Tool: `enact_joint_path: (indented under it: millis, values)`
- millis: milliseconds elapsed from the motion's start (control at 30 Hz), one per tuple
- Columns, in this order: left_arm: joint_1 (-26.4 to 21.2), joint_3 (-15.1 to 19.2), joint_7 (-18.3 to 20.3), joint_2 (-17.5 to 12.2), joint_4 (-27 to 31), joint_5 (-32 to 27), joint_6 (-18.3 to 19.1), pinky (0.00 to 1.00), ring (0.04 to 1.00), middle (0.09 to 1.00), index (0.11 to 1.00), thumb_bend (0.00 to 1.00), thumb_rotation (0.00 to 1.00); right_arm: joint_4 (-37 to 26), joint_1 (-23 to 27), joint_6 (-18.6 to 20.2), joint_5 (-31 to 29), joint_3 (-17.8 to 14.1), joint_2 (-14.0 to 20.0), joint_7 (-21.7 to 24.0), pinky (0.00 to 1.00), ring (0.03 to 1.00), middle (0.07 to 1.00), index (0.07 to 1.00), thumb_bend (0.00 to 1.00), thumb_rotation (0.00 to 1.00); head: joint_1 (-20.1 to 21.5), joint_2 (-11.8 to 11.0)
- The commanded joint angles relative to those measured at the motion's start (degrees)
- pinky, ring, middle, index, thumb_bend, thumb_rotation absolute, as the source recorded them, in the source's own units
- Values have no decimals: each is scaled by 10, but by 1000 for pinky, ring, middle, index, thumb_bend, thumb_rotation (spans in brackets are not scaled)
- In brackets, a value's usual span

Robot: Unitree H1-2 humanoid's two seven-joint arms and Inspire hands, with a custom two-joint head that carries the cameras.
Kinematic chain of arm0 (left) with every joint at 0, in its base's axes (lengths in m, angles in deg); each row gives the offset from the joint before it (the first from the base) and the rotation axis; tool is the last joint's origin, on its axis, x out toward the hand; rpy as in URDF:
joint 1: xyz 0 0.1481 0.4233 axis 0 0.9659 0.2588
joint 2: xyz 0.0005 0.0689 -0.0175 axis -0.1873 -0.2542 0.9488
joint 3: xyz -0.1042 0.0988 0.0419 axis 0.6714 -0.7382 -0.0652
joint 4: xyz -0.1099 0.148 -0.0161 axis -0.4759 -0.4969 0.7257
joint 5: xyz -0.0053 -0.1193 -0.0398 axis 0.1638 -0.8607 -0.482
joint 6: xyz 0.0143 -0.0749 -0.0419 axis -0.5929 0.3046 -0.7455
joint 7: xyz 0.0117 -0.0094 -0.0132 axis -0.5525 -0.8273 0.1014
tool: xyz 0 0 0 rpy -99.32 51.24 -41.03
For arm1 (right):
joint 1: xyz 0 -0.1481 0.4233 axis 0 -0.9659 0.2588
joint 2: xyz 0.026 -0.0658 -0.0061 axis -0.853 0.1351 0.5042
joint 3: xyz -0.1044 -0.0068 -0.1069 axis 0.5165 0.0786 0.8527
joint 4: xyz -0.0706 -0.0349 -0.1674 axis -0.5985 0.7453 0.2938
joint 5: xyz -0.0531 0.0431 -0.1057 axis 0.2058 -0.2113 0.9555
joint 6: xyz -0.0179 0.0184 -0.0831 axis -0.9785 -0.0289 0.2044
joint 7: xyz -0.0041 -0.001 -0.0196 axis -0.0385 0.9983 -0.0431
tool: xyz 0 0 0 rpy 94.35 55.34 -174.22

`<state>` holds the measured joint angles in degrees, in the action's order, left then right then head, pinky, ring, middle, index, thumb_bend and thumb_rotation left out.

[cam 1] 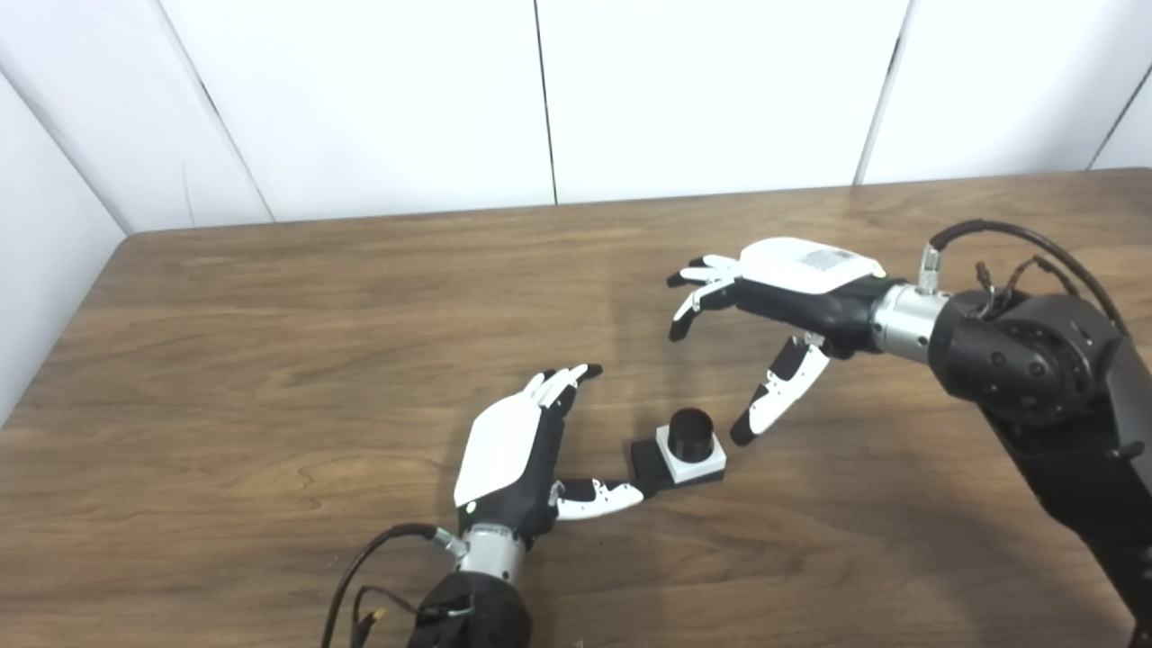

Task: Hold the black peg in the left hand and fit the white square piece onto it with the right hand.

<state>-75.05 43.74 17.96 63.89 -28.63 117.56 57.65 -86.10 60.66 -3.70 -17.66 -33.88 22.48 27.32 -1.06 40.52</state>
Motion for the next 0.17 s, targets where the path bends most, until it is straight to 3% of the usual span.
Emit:
enact_joint_path:
  millis: [0,133]
  values:
    - [-9,19,3,6,31,-27,3,863,955,932,920,915,420,-17,7,21,-23,-31,5,-28,821,992,957,837,992,400,1,1]
    - [-10,42,9,4,46,-50,10,841,948,939,938,879,503,-15,-9,41,-47,-51,7,-37,823,973,950,876,976,476,8,2]
